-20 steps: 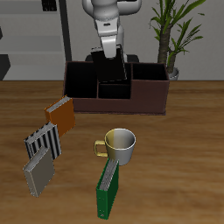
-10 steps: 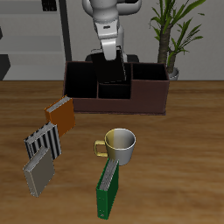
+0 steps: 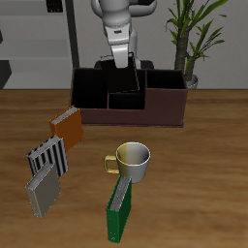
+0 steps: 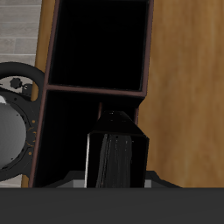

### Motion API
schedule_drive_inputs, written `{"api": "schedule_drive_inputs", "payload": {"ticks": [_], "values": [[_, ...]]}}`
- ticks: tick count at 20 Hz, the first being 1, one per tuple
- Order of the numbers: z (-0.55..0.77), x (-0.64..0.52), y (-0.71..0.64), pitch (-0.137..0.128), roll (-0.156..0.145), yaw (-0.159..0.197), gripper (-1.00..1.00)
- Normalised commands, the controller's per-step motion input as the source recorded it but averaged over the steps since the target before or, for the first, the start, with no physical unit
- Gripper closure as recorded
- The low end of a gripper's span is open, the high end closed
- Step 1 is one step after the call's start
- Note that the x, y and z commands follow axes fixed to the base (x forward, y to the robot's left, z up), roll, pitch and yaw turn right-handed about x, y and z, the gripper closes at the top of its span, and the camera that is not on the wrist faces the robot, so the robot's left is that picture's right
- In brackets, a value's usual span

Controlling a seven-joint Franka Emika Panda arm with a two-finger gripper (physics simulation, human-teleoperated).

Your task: Place the black book into the back desk caddy's front compartment

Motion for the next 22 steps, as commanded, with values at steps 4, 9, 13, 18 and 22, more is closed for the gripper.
{"api": "schedule_drive_inputs", "payload": {"ticks": [4, 9, 13, 18, 22], "values": [[-0.04, 0.01, 0.12, 0.009, 0.019, 0.002, 1.0], [-0.02, 0.03, 0.03, 0.002, 0.013, -0.003, 1.0], [-0.07, 0.01, 0.01, 0.015, 0.013, 0.002, 1.0], [-0.1, 0.05, -0.01, 0.018, 0.004, -0.002, 1.0], [-0.15, 0.06, -0.05, 0.017, -0.007, 0.012, 1.0]]}}
